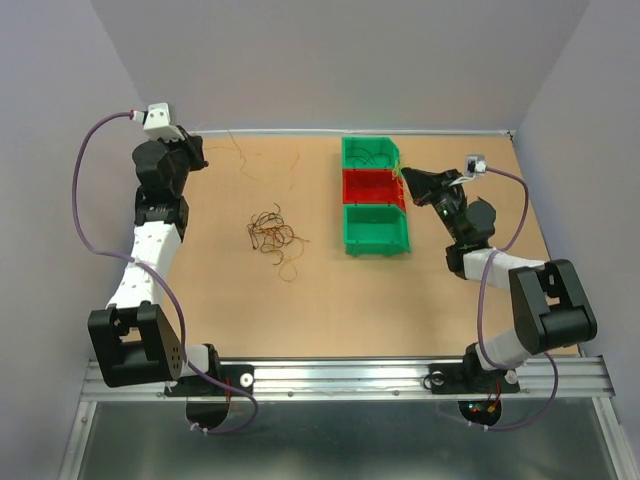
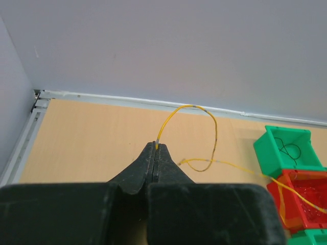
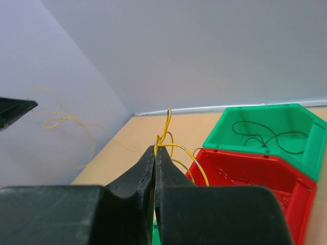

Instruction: Untangle the cables

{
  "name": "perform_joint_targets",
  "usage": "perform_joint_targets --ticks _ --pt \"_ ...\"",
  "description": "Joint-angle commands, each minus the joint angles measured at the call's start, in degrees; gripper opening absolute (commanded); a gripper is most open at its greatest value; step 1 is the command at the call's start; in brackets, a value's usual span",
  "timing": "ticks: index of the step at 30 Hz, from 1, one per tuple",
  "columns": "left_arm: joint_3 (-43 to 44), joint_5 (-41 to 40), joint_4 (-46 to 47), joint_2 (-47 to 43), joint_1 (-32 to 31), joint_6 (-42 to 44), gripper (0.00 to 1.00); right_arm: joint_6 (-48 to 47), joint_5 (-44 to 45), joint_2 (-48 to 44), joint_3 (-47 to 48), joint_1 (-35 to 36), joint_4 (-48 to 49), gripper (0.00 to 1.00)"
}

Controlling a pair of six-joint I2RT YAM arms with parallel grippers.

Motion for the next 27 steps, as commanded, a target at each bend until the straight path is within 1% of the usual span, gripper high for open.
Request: perform_joint_targets --ticks 1,5,7,10,13,16,21,27 --pt "-0.5 0.74 4.91 -2.95 -0.1 0.42 0.0 -3.94 -9.15 -4.64 2.36 -0.11 -7.96 0.01" --pt "-0.94 1.89 5.36 -3.39 -0.18 0.69 0.0 -6.14 -12.41 -6.66 2.8 -0.11 -12.98 0.0" --pt "-1.2 2.51 5.62 -3.57 -0.18 0.69 0.0 -7.72 -13.29 -7.55 3.77 -0.11 -18.51 0.0" --pt "-1.64 3.12 6.14 -4.35 -0.18 0.6 0.0 -12.64 -14.79 -8.95 5.97 -0.02 -26.14 0.0" --pt "-2.35 3.74 7.02 -4.88 -0.45 0.69 0.0 -14.85 -15.4 -10.01 7.2 0.15 -31.34 0.01" --pt "-2.61 4.0 7.11 -5.23 -1.15 0.95 0.0 -16.69 -16.28 -9.58 8.34 0.33 -34.16 0.01" --pt "-2.88 4.35 7.29 -5.41 -2.64 2.0 0.0 -17.22 -17.42 -6.94 9.84 0.42 -34.35 0.01" --pt "-3.32 3.56 7.38 -6.47 -3.87 2.97 0.0 -18.98 -18.13 -5.53 12.21 0.77 -38.65 0.0"
